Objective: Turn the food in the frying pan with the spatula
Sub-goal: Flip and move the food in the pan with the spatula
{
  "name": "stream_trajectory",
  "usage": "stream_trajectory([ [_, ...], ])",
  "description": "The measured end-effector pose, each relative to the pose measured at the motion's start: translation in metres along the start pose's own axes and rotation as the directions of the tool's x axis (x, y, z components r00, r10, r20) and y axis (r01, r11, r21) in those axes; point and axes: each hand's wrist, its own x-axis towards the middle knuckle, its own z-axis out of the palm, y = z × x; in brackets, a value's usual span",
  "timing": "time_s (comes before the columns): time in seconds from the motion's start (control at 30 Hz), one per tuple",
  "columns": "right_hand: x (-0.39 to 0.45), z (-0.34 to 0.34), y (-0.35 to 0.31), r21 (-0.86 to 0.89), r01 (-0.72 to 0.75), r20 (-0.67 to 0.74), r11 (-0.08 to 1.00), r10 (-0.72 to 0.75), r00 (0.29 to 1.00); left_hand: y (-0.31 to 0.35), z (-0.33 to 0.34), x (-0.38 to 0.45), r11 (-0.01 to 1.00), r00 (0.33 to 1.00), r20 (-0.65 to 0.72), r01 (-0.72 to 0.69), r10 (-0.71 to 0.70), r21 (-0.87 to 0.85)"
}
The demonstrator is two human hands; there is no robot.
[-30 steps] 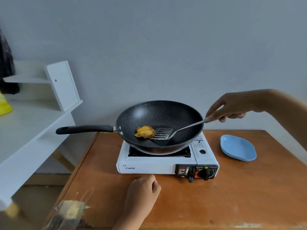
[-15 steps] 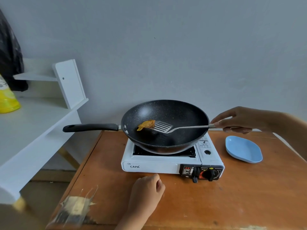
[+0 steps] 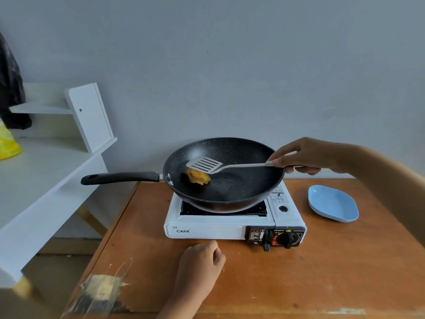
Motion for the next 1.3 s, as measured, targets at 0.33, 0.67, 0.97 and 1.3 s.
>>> stream_trajectory([
  [0.33, 0.007, 0.005, -0.012, -0.136, -0.013, -0.060, 0.991, 0.005, 0.998, -0.002, 0.001, 0.000, 1.000, 1.000, -0.021, -0.016, 0.016, -0.008],
  [0.67, -0.010, -0.020, -0.001, -0.286, -0.102, -0.066, 0.953, 0.086, 0.994, -0.005, 0.005, 0.001, 1.000, 1.000, -0.015, -0.021, 0.021, -0.015],
  [0.97, -0.019, -0.020, 0.011, -0.309, -0.138, 0.025, 0.941, 0.153, 0.988, -0.003, 0.004, 0.001, 1.000, 0.999, -0.025, -0.027, 0.027, 0.007],
  [1.3, -0.018, -0.011, 0.012, -0.333, -0.079, 0.003, 0.940, 0.085, 0.996, -0.001, 0.001, 0.001, 1.000, 1.000, -0.006, -0.018, 0.018, 0.024],
])
